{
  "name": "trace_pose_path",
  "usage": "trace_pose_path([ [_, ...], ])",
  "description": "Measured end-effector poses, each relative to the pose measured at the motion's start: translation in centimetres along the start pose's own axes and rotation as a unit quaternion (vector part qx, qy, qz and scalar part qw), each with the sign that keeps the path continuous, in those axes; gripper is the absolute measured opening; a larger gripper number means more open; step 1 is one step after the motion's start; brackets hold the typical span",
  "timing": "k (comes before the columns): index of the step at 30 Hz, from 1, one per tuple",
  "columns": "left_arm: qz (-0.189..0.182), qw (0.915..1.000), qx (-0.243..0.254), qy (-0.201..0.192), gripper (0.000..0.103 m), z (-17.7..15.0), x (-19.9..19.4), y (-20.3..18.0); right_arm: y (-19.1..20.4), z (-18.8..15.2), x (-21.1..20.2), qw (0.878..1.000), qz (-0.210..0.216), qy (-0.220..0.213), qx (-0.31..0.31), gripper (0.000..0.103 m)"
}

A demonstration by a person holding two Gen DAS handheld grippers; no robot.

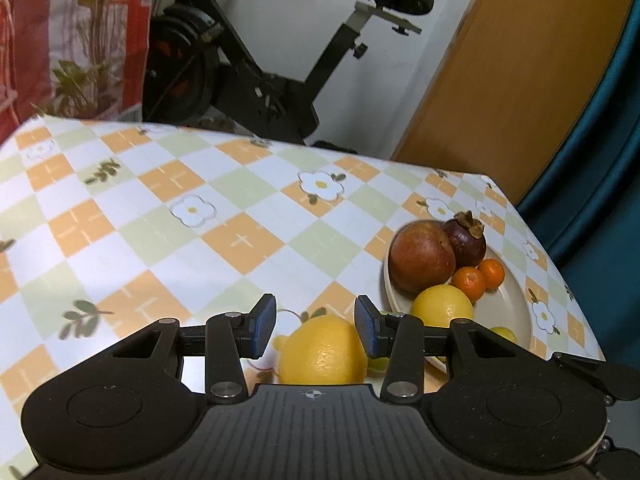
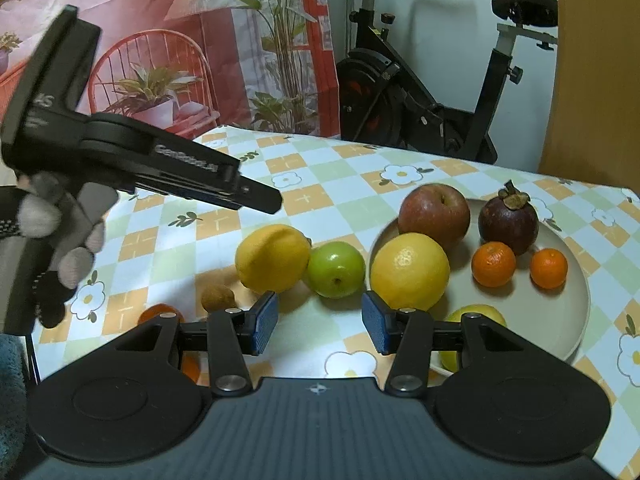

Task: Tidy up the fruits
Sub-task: 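Move the open left gripper to the yellow lemon on the table, then close the left gripper on the yellow lemon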

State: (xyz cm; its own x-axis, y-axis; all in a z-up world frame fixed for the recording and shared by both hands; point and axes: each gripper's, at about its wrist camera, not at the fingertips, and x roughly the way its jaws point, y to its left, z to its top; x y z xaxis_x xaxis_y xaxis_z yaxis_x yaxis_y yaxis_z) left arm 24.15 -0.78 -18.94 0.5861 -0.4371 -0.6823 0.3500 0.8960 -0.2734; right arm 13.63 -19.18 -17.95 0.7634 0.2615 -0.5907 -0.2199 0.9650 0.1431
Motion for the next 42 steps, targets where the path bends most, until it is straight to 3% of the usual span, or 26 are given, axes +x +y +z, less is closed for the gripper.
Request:
trace_pose_path([
  [4,-0.017,0.9995,-0.020,0.019,0.045,-0.5,1.1,0.3,-0.6,-0.3,0.1,1.000,0.000,0.004,0.009,0.050],
  [9,-0.016,0.9997,0.003,0.017,0.045,-1.2,0.7,-0.2,-0.9,-0.6,0.2,1.000,0.003,0.008,0.012,0.050],
  [13,-0.037,0.9990,0.019,0.017,0.045,-1.9,-0.7,-0.4,-0.8,-0.8,0.2,1.000,0.008,0.011,0.012,0.050],
  [25,-0.070,0.9969,0.022,0.029,0.045,-2.8,-2.1,-1.2,0.7,-0.4,1.7,0.999,0.033,0.024,-0.013,0.054],
  [30,-0.074,0.9966,0.017,0.032,0.045,-2.8,-2.0,-1.0,0.4,1.0,3.2,0.997,0.065,0.026,0.030,0.060],
  [40,-0.088,0.9952,0.017,0.038,0.046,-2.8,-2.1,-0.9,0.7,1.8,5.8,0.994,0.064,0.057,0.065,0.062],
  [42,-0.096,0.9945,0.009,0.041,0.046,-2.7,-2.1,-0.6,0.7,1.6,5.7,0.995,0.060,0.051,0.063,0.058],
])
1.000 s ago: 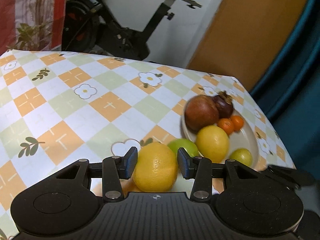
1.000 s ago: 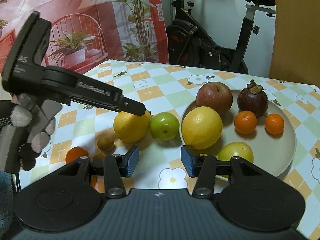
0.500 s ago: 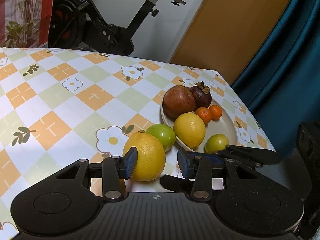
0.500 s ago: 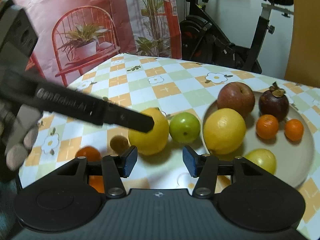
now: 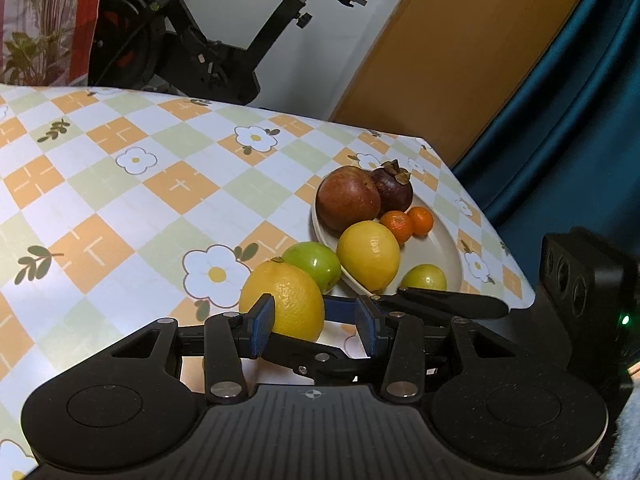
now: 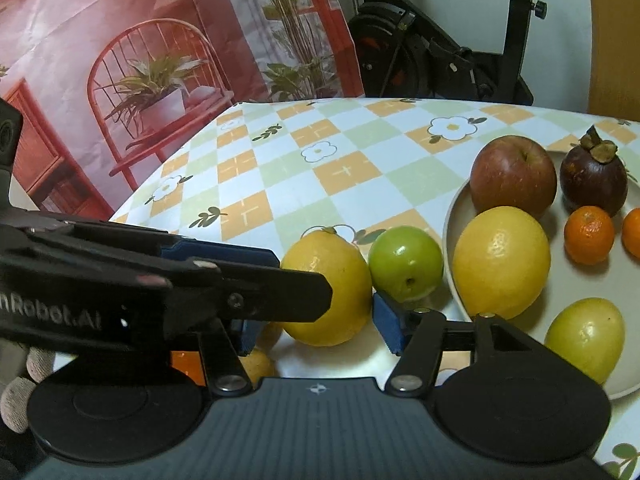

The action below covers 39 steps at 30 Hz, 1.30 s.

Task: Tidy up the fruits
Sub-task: 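Close the left gripper on the yellow lemon, then carry the lemon onto the plate and open the left gripper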

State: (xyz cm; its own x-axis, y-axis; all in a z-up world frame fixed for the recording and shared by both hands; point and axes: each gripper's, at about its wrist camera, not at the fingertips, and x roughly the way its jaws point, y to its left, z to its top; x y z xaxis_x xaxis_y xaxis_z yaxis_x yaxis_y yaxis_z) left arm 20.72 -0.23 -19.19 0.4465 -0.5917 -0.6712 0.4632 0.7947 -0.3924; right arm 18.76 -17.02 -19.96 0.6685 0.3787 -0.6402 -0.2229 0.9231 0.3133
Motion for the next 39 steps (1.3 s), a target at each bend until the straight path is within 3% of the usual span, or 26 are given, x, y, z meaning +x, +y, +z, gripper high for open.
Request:
trace_pose_path([
  [7,0.004,0.9986,-0.053,-0.008,0.048,0.8,0.5,1.5,-0.5,-1.0,-0.6,1.000,0.011,-0.011,-0.002,0.057],
  [16,0.005,0.9996,-0.024,0.014,0.057,-0.2,1.9,0.9,-0.8,-2.2,-1.5,1.000,0.022,-0.019,0.005,0.057],
  [27,0.010,0.9996,-0.017,0.018,0.057,-0.4,2.2,0.5,-1.1,-2.0,-1.3,0.999,0.025,-0.018,0.026,0.058],
  [39,-0.001,0.9995,0.033,-0.001,0.056,0.6,1.1,-4.7,-1.6,-2.6,-5.6,0.998,0.013,-0.063,0.003,0.057],
])
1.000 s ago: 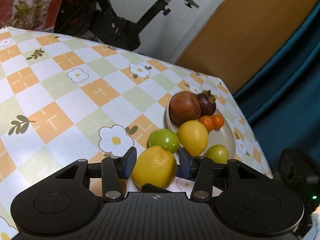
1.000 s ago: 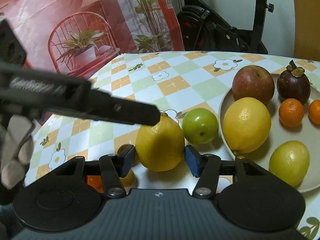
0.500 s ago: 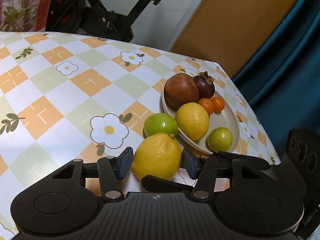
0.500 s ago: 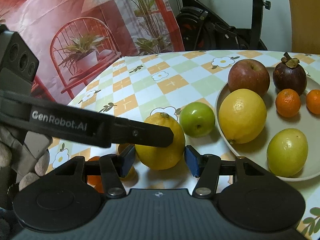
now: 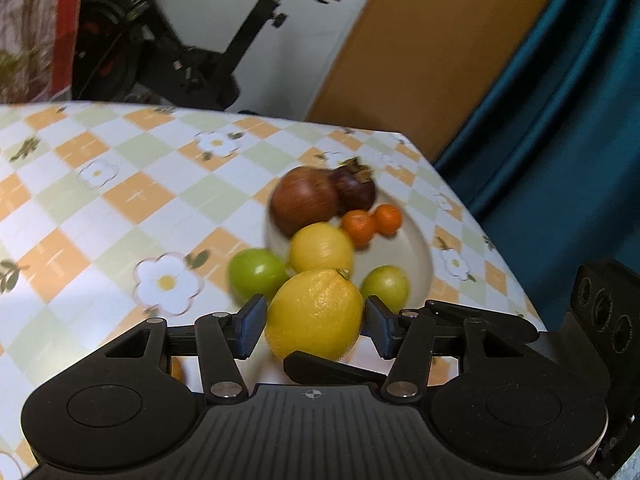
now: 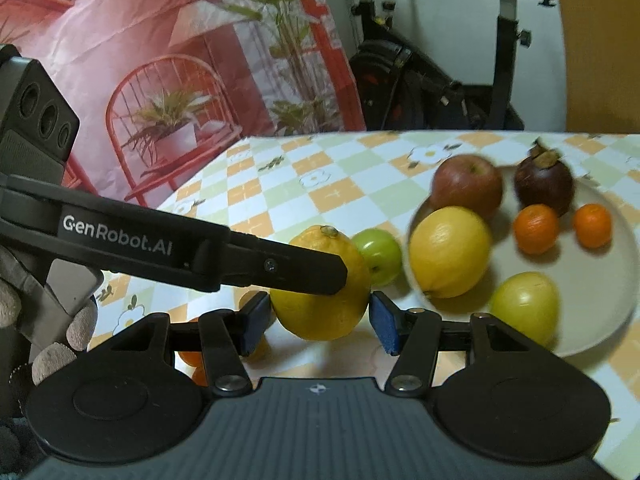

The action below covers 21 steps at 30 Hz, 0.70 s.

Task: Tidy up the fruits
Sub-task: 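Carry the lemon onto the plate and open the left gripper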

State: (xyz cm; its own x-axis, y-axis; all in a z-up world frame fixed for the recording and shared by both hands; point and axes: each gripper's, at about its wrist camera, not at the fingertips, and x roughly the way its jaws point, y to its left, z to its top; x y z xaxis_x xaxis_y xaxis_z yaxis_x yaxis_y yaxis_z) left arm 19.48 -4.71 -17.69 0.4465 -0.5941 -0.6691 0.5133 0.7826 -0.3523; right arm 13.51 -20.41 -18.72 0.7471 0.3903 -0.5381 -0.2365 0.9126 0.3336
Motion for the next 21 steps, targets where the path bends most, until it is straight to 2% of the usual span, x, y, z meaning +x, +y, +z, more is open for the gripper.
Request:
trace_pose_path([
  [7,-0.002,0.9992,0.039,-0.004,0.056,1.6,1.2,-4.1,-2.6,0.5,-3.1,0.999,-0.009,-0.036,0.024,0.057],
  [11,-0.013,0.9987,0.049,-0.006,0.057,2.7,2.7,-5.7,-4.0,1.0,-4.5,0.998,-0.030,-0.056,0.018,0.057],
  [21,-0.027,0.9976,0.062,0.010,0.057,4.8,7.8,-8.8,-8.9,1.5,-5.9,0.994,-0.076,-0.071,0.018,0.057],
])
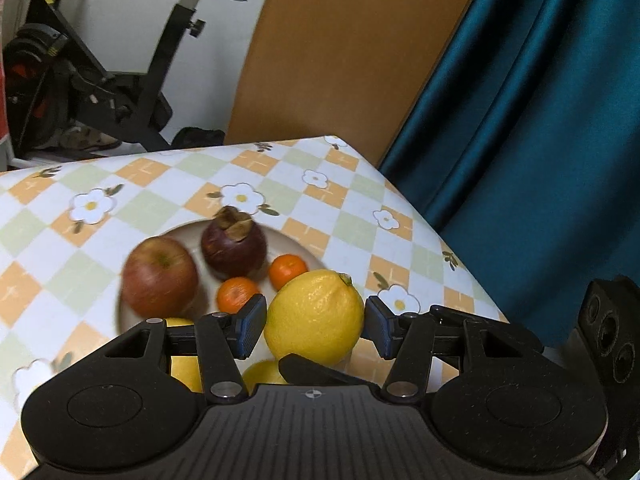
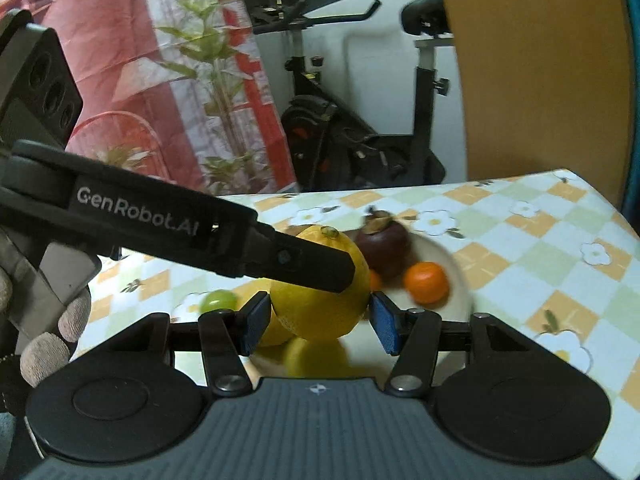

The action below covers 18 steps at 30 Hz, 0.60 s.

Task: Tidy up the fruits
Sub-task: 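Carry the lemon onto the plate and open the left gripper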

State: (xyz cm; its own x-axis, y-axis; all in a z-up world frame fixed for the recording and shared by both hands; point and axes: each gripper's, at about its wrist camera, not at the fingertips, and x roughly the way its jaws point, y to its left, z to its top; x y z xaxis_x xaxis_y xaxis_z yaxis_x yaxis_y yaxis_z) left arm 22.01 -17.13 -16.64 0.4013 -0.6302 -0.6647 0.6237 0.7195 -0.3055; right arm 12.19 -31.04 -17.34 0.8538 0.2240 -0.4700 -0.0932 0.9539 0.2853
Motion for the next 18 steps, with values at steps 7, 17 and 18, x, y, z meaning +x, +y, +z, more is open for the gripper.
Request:
trace_pose_path([
  [7,-0.002,0.9998,-0.008,0.016,0.057,0.4,3.2,-0.2,-2.8,-0.5,1.0,1.000,-0.027,0.008,0.008,0.057],
  [17,0.007,0.9993,-0.023,0.027,0.055,0.8,5.7,0.6,-4.2,-0.6,3.1,0.999,-0.037,0.036,0.005,0.057],
  [18,0.008,0.9993,-0.025,0.027,0.055,0.8,5.8,0.7,-4.3,-0.6,3.2,0.999,-0.035,0.037,0.008,0.057],
])
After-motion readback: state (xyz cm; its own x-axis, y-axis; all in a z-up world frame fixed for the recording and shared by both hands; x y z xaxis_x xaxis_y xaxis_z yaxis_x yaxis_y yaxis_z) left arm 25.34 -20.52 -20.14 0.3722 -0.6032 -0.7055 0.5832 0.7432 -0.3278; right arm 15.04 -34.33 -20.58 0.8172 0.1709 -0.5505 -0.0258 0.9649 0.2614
